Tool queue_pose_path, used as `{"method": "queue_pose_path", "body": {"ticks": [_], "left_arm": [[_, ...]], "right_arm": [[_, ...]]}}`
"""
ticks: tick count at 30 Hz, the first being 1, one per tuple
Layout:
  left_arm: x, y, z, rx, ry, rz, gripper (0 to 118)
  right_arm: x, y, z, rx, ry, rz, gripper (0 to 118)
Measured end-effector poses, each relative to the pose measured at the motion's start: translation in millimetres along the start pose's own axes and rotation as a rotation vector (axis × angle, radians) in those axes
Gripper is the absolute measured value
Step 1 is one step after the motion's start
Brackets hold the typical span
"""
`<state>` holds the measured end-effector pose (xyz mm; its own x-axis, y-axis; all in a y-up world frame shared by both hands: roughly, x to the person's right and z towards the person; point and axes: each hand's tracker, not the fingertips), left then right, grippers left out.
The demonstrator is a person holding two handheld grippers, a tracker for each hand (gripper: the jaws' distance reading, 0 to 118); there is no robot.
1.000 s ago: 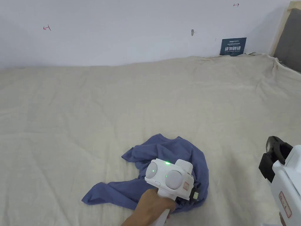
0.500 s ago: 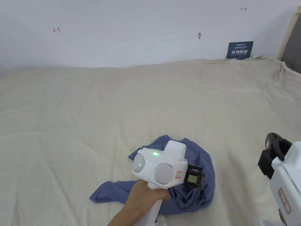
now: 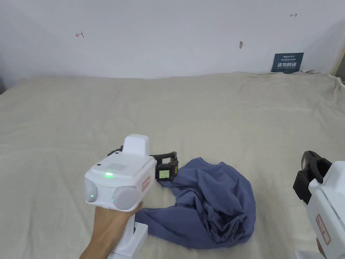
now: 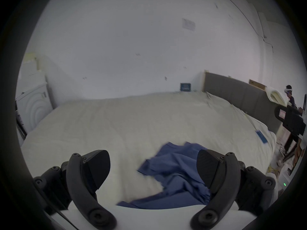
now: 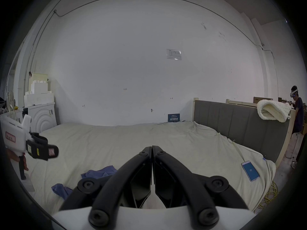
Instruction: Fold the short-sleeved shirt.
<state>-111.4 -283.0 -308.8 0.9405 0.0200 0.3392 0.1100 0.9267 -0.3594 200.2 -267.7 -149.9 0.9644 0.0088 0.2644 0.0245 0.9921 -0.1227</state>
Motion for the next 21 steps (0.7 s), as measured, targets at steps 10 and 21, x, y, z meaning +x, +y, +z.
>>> {"method": "queue_pose_path", "body": {"ticks": [10, 21], "left_arm": [[-48.7, -26.9, 32.7, 0.221, 0.193, 0.061, 77], [-68.9, -49.3, 53.3, 0.278, 0.258, 0.063, 0]], "right_arm": [[-9.5, -0.3, -0.1, 0.013, 0.016, 0.008, 0], [-16.7, -2.1, 3.7, 0.006, 0.021, 0.006, 0]]}}
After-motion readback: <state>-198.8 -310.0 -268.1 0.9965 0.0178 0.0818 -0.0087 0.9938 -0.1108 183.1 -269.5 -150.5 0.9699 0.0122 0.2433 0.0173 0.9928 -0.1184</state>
